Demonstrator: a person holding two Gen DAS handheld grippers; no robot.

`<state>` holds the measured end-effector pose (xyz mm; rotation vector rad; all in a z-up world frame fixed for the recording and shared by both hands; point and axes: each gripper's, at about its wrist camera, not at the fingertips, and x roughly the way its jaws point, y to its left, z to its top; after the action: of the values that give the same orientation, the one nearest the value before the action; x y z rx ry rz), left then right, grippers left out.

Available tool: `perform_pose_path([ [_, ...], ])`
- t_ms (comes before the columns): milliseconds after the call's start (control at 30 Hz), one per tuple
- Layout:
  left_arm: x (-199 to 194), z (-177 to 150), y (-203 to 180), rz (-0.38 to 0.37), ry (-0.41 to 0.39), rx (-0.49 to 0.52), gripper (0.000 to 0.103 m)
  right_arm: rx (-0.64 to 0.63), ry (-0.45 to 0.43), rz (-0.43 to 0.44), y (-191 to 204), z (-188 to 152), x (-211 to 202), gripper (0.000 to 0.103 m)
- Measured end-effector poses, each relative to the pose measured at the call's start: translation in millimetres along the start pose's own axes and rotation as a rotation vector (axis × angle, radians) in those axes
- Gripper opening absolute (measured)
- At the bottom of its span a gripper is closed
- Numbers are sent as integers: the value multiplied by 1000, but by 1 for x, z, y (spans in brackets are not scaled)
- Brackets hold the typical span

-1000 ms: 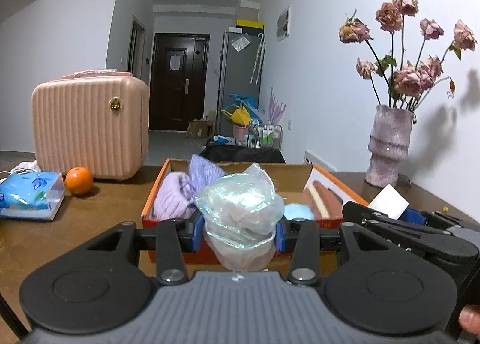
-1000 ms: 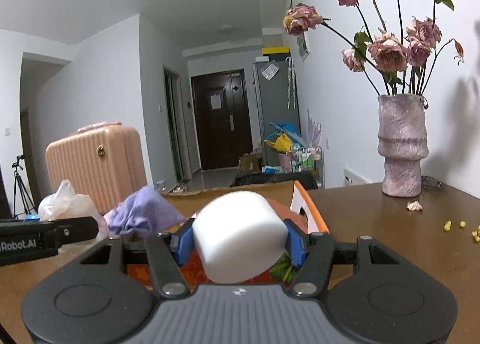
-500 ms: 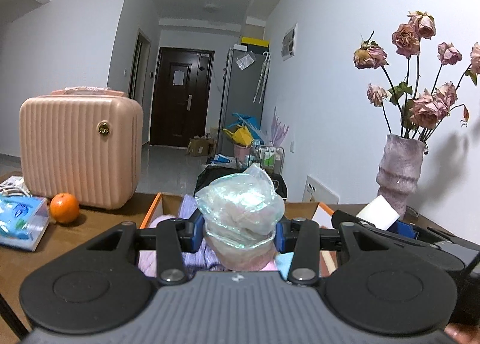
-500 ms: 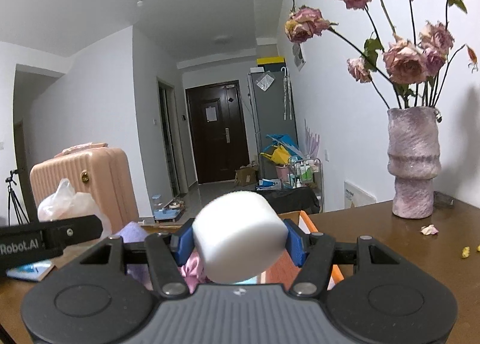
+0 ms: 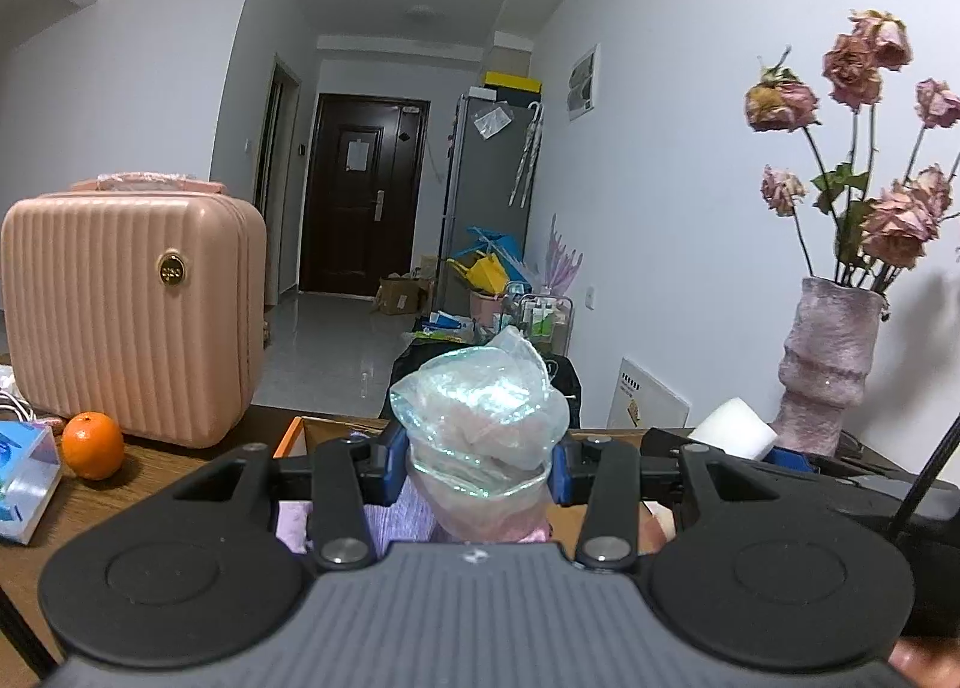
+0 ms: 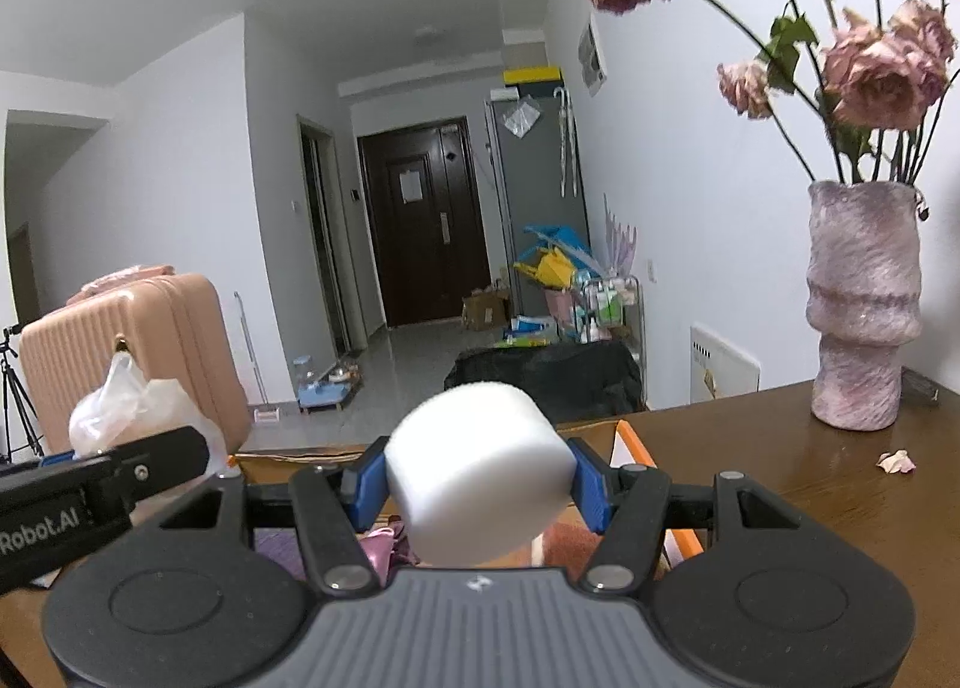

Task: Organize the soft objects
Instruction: 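Lift the foam cylinder and plastic cup and carry both over the box, then lower the foam cylinder and plastic cup into the box and open both tools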

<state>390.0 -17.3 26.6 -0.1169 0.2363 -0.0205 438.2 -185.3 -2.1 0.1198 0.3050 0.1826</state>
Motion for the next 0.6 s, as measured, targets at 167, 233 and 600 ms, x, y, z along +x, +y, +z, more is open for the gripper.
perform_pose_path([
  [167,21,5,7,4,26,-26,44,7,45,-30,-2,8,21,60],
  [233,30,6,9,2,42,-41,44,6,61,-37,-2,11,30,60],
  [600,61,10,17,5,65,-68,47,-38,137,-54,4,15,62,61],
])
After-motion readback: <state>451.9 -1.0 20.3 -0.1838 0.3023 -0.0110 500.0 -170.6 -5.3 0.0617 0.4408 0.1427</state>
